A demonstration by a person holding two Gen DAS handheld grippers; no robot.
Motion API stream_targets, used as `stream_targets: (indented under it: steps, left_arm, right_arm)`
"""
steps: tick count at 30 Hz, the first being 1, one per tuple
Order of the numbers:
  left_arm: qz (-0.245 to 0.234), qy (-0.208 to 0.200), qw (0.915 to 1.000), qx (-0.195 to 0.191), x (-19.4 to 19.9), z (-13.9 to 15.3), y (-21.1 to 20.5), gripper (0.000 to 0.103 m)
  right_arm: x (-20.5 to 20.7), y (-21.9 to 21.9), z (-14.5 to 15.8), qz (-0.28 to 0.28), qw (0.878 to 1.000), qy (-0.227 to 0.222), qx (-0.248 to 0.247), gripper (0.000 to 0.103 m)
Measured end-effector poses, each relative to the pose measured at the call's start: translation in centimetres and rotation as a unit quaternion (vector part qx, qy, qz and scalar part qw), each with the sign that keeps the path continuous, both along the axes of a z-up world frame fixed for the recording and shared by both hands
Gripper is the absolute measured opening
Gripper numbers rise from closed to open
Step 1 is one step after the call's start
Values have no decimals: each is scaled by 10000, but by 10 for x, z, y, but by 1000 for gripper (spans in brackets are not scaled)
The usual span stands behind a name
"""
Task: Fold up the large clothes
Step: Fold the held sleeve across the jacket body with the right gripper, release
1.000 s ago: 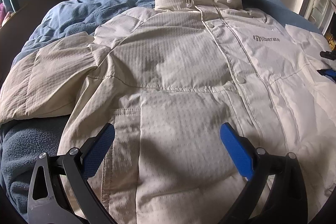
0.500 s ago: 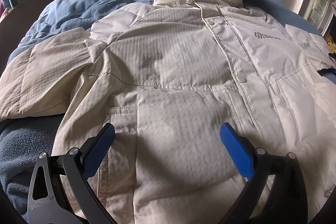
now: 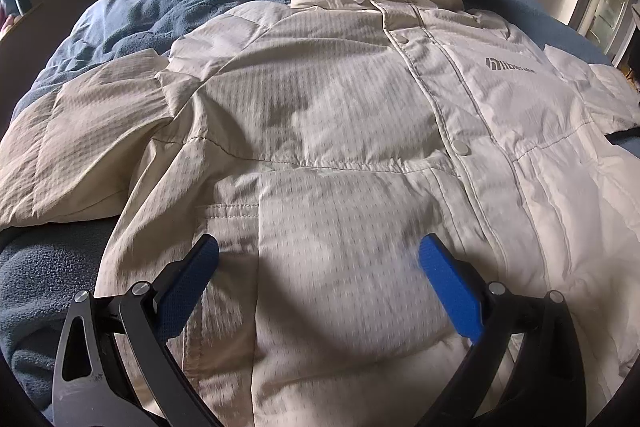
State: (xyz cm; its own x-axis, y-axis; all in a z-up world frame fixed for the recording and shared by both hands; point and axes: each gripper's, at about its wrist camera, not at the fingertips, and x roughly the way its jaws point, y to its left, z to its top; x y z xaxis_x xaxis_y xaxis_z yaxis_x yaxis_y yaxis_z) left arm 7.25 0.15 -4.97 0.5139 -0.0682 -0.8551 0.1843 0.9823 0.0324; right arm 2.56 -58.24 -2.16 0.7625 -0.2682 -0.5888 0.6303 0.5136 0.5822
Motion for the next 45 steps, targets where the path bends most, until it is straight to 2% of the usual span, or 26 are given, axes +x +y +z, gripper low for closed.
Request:
stream_targets:
  steps: [5, 8, 11, 14, 17, 22, 27, 31, 32, 34, 35, 37, 41, 45]
  left_arm:
    - [-2, -34, 10000, -64, -1, 2, 2, 97]
    - [10, -68, 9999, -129, -3, 5, 4, 97]
    - [23, -103, 9998, -188, -4, 7, 6, 97]
    - [32, -128, 9996, -258, -6, 6, 9, 97]
    - [74, -114, 9993, -347, -6, 6, 13, 97]
    - [80, -144, 9991, -397, -8, 8, 15, 97]
    - [46, -135, 9993, -352, -8, 6, 13, 97]
    - [29, -127, 9993, -353, -8, 4, 13, 97]
    - [28, -118, 9993, -347, -8, 4, 13, 97]
    - [31, -113, 9994, -324, -9, 3, 13, 97]
    - [34, -117, 9994, -315, -9, 3, 12, 97]
    - [41, -125, 9995, -290, -9, 3, 12, 97]
    - [109, -199, 9996, -171, -10, 10, 9, 97]
    - [-39, -331, 9992, -199, -5, 41, -8, 96]
  right_arm:
    - [-7, 35, 57, 497, 9975, -395, -298, 9]
    - [-6, 75, 97, 1012, 9910, -560, -676, 9]
    - [4, 125, 121, 1564, 9806, -529, -1058, 9]
    - [10, 175, 128, 2063, 9680, -451, -1356, 9]
    - [21, 226, 121, 2555, 9527, -332, -1614, 9]
    - [33, 288, 71, 3254, 9357, -7, -1363, 8]
    - [42, 321, 23, 3839, 9119, 456, -1377, 9]
    - [48, 326, -5, 4184, 8989, 763, -1051, 9]
    - [45, 328, -9, 4230, 8973, 798, -976, 12]
    - [47, 325, -19, 4338, 8923, 992, -753, 35]
    - [50, 326, -20, 4367, 8908, 1055, -684, 57]
    - [44, 322, -18, 4340, 8906, 1190, -660, 71]
    - [28, 298, 2, 4274, 8945, 1155, -616, 75]
    - [13, 247, 23, 3846, 9163, 936, -608, 80]
